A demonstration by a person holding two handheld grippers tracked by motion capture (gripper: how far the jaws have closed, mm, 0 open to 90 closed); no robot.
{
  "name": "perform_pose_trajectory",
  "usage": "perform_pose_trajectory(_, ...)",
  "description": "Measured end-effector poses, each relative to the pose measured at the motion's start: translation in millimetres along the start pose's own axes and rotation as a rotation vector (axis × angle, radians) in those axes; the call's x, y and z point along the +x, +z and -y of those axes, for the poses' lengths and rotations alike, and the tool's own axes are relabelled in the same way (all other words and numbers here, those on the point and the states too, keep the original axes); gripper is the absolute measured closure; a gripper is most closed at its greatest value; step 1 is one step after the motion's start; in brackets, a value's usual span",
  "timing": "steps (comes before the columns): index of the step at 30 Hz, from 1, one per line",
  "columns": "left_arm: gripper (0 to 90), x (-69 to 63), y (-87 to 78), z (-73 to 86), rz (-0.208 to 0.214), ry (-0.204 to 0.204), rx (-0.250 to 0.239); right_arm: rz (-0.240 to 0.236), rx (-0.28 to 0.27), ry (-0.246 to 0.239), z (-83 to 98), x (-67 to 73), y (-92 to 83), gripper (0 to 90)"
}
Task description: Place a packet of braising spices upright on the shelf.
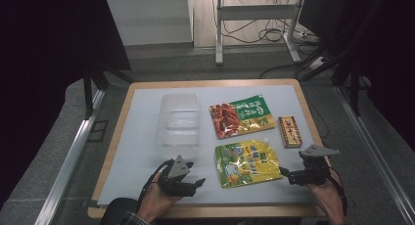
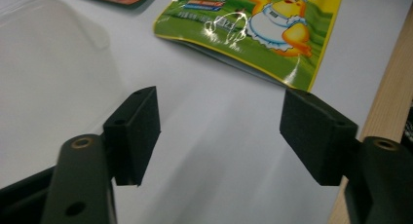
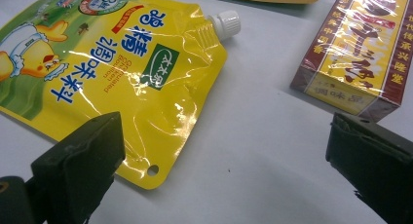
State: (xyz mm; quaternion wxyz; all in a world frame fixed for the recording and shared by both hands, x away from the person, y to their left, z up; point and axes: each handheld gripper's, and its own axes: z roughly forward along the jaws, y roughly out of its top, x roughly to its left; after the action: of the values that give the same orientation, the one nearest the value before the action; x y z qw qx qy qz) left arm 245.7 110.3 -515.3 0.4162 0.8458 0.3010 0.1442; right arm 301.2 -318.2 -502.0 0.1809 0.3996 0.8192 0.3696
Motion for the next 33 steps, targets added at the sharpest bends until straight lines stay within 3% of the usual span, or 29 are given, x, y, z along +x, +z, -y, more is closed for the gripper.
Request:
perform_pose_trajectory(13, 54.8, -1.6, 17.6, -11.5, 0.044, -0.007, -0.032, -0.001, 0.003, -0.003, -0.3, 0.8, 1.8, 0.6)
perform_pose_trajectory(24, 89.2, -3.0, 40.6, -27.1, 0.046, 0.023, -0.018, -0.005, 0.007, -0.016, -0.8, 2.3, 4.0, 0.7)
perform_pose_trajectory(33, 89.8, -4.7, 60.7, -37.5, 0.046, 0.040, -0.015, -0.008, 0.010, -0.021, -1.1, 2.8, 5.2, 0.7)
